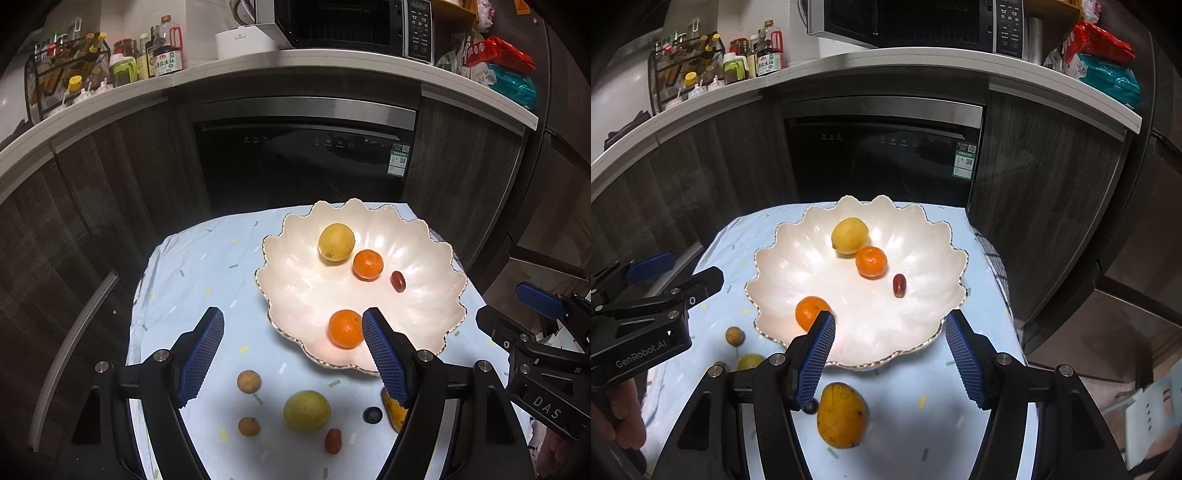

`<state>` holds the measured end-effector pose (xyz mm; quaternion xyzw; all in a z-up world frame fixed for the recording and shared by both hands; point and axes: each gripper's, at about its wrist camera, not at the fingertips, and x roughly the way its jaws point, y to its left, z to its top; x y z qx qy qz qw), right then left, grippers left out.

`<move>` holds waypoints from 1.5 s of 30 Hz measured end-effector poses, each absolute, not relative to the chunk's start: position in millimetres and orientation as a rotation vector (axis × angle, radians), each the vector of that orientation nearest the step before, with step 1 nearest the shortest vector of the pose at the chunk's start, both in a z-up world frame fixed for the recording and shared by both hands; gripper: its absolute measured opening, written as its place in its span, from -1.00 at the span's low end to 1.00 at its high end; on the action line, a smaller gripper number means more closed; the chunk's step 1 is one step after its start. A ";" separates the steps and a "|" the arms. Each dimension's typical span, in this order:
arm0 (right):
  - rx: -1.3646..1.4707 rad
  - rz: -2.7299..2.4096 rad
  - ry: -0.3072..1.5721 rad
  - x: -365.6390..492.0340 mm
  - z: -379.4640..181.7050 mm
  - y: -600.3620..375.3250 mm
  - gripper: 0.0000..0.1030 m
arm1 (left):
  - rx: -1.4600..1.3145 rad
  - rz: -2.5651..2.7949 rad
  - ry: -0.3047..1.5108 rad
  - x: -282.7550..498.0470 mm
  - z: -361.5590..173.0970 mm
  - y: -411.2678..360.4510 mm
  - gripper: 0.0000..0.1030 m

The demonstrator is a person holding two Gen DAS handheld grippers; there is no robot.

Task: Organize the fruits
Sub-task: 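Withdraw both open tools back from the bowl toward the remaining fruit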

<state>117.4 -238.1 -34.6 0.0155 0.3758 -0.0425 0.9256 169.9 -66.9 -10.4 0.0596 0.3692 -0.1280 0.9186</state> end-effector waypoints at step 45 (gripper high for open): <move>0.000 -0.026 0.887 84.9 -90.8 -210.9 0.22 | 0.161 -0.272 0.841 116.1 -75.9 -48.0 0.49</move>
